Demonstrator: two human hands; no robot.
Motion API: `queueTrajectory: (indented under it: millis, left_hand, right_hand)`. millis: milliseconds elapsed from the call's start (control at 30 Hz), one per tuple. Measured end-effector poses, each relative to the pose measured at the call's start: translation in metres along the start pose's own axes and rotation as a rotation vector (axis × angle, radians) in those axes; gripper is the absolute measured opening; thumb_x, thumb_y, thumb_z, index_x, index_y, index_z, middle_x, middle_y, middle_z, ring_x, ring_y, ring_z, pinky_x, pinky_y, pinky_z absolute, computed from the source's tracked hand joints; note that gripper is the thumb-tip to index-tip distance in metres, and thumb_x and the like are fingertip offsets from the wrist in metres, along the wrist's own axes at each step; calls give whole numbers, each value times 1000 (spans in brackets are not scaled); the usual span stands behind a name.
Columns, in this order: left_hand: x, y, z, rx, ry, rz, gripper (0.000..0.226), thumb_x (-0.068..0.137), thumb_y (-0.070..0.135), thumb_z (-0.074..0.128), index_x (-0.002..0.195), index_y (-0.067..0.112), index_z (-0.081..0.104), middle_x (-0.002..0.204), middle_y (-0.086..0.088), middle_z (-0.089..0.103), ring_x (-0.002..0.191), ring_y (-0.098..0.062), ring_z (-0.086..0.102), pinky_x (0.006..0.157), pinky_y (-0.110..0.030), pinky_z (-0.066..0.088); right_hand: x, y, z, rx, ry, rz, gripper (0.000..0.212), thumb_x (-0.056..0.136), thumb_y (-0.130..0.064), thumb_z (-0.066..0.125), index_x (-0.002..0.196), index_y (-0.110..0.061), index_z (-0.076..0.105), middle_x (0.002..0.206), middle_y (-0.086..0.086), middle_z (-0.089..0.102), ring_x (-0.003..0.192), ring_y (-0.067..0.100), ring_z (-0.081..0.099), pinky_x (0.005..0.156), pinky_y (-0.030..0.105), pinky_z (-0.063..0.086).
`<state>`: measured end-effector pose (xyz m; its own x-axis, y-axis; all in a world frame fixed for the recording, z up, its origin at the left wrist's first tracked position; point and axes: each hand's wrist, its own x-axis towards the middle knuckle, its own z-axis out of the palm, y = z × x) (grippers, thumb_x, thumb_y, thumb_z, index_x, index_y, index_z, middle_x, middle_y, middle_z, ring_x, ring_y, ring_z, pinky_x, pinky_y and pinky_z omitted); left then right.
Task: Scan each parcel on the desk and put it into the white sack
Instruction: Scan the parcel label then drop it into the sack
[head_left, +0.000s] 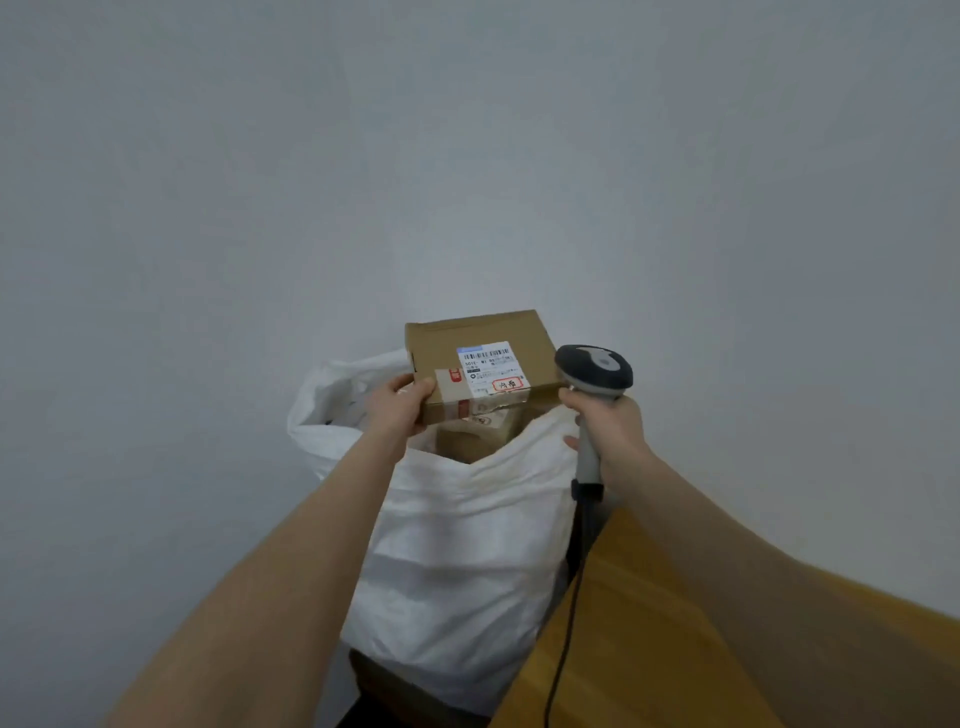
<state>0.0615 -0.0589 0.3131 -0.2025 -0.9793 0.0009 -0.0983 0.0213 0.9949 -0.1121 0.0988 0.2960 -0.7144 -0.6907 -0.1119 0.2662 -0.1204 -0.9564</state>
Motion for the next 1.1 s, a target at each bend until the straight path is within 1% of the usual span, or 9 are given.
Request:
queueTrajectory:
  millis: [133, 267, 333, 433, 533, 667, 733, 833, 1100]
  left_hand:
    - [83, -9, -46, 52, 97, -62, 35, 91, 19, 59, 125, 12, 53, 114, -8, 62, 93, -28, 62, 71, -41, 56]
    - [157, -30, -69, 113, 130, -191, 31, 86, 15, 60, 116, 16, 55, 106, -8, 62, 96, -30, 62, 75, -47, 57]
    - [190, -47, -67, 151, 95, -244, 36, 81, 15, 60, 116, 15, 56, 113, -7, 65, 96, -28, 63, 80, -43, 56]
    - [207, -60, -50, 337, -28, -257, 35, 92, 8, 54, 125, 0, 55, 122, -15, 60, 102, -25, 58, 85, -31, 50]
    - [214, -61, -39, 563, -116, -205, 35, 93, 11, 57, 124, -5, 56, 125, -20, 60, 112, -31, 59, 91, -36, 50]
    - [220, -45, -24, 830, -102, -5, 26, 90, 10, 47, 107, -2, 62, 112, -19, 65, 102, -32, 62, 85, -36, 53]
    - [214, -32, -5, 825, -95, 141, 33, 90, 9, 44, 118, -2, 56, 120, -21, 59, 105, -35, 60, 90, -39, 51]
    - [195, -14, 40, 790, -187, 280, 45, 92, 9, 46, 136, 6, 43, 136, -20, 39, 111, -34, 54, 95, -39, 46]
    - [75, -14, 179, 827, -576, 517, 44, 94, 12, 45, 138, 14, 41, 142, -12, 33, 123, -29, 45, 100, -37, 39]
  right_hand:
    - [41, 23, 69, -48, 30, 65, 16, 83, -14, 72, 94, -9, 62, 78, 1, 61, 72, 15, 59, 80, 37, 57]
    - [80, 51, 116, -91, 67, 127, 29, 81, -18, 74, 104, -7, 61, 90, 9, 70, 79, 24, 68, 86, 41, 56]
    - [94, 63, 128, -83, 78, 159, 26, 81, -17, 75, 101, -8, 61, 91, 11, 72, 83, 27, 70, 88, 44, 56]
    - [110, 79, 135, -113, 107, 175, 22, 76, -19, 79, 88, -14, 60, 96, 11, 72, 94, 30, 68, 93, 48, 52]
    - [120, 86, 138, -137, 129, 188, 24, 76, -22, 79, 88, -16, 58, 103, 11, 70, 101, 31, 64, 97, 49, 50]
    - [119, 75, 138, -105, 166, 189, 18, 82, -17, 74, 87, -12, 58, 94, 12, 70, 87, 28, 67, 91, 46, 54]
    - [116, 66, 132, -66, 196, 183, 16, 83, -15, 73, 88, -8, 59, 89, 15, 71, 76, 29, 67, 77, 43, 59]
    - [106, 52, 110, 15, 249, 165, 16, 85, -12, 70, 90, -1, 59, 74, 19, 67, 60, 27, 62, 58, 34, 51]
    - [43, 44, -23, 209, 548, 199, 19, 87, -17, 68, 97, -5, 58, 62, 13, 63, 52, 20, 56, 56, 31, 51]
